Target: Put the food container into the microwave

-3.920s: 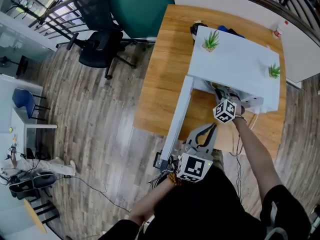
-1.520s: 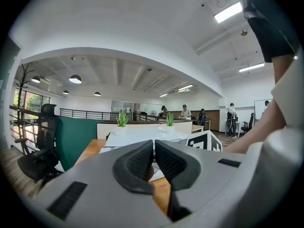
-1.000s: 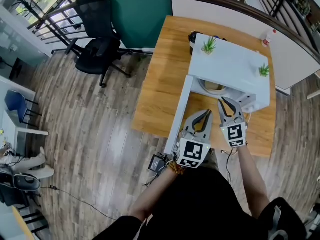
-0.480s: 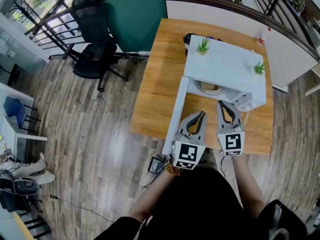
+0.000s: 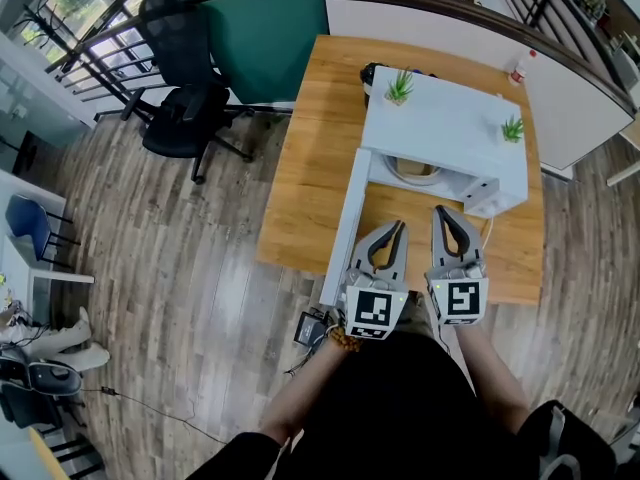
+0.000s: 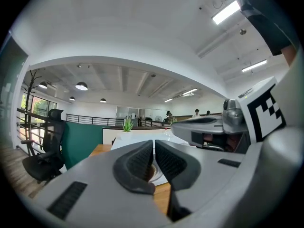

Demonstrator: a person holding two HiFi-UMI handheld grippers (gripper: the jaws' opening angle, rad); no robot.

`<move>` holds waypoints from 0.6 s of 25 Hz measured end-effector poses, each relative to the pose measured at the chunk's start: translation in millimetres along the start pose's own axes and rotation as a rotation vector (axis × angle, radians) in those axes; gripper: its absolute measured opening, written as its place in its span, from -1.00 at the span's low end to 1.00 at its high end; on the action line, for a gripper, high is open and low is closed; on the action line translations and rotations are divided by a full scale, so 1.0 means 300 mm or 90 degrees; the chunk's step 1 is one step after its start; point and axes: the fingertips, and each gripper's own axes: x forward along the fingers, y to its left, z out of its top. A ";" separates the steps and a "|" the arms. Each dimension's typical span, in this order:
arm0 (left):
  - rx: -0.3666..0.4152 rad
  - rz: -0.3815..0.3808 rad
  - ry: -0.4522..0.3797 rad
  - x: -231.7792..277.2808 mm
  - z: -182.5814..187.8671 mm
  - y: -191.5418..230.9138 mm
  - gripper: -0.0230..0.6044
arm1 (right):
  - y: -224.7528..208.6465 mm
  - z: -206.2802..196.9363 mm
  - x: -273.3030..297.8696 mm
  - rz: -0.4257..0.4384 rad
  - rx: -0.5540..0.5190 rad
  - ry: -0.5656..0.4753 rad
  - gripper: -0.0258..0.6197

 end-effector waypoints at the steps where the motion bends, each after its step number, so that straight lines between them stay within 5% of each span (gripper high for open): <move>1: 0.005 0.005 -0.008 -0.004 0.006 -0.002 -0.83 | -0.006 0.010 -0.012 -0.017 0.003 -0.009 -0.91; 15: 0.027 0.058 -0.049 -0.026 0.040 0.015 -0.83 | 0.036 -0.058 -0.087 -0.017 0.069 0.020 -0.91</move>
